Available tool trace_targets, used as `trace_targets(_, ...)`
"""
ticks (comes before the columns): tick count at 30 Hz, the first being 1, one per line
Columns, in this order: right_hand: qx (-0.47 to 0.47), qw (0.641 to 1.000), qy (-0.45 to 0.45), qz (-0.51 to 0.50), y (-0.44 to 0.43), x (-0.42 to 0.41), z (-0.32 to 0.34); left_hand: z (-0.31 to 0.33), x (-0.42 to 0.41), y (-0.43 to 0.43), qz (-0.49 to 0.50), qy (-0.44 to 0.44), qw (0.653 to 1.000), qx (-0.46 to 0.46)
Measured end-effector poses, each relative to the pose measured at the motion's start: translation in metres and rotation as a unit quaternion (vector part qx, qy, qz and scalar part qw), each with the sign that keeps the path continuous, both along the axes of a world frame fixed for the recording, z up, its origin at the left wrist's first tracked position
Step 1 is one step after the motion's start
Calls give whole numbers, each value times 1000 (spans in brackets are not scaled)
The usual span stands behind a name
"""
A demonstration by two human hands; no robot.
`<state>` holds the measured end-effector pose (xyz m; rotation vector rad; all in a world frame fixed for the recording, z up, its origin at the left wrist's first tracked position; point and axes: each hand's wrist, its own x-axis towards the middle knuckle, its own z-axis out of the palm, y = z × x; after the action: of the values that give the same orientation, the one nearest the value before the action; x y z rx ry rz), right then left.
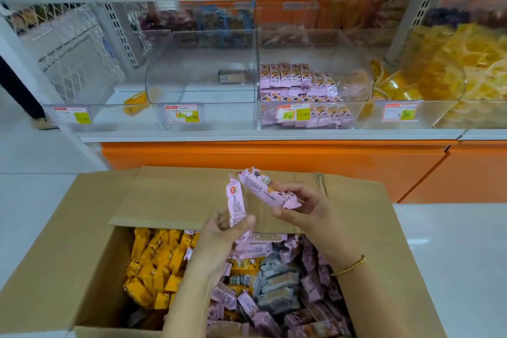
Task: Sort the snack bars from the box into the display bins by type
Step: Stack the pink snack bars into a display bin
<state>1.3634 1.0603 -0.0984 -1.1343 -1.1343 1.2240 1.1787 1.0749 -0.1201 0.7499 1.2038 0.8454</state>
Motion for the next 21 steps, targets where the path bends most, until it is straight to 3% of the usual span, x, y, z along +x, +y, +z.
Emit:
trace_targets(3, 16, 1000, 2, -10, 1, -1, -1, 3, 1, -2, -22, 30, 999, 16)
trace_targets(6, 28, 1000, -13, -3, 0, -3, -1, 5, -1, -1, -14, -11, 1000, -3)
trace_targets(12, 28, 1000, -9, 1, -3, -13, 2, 15, 7, 2, 82, -237, 965, -76)
trace_targets(21, 25, 998, 3, 54, -4, -6, 6, 10, 7, 9, 25, -167, 985, -16)
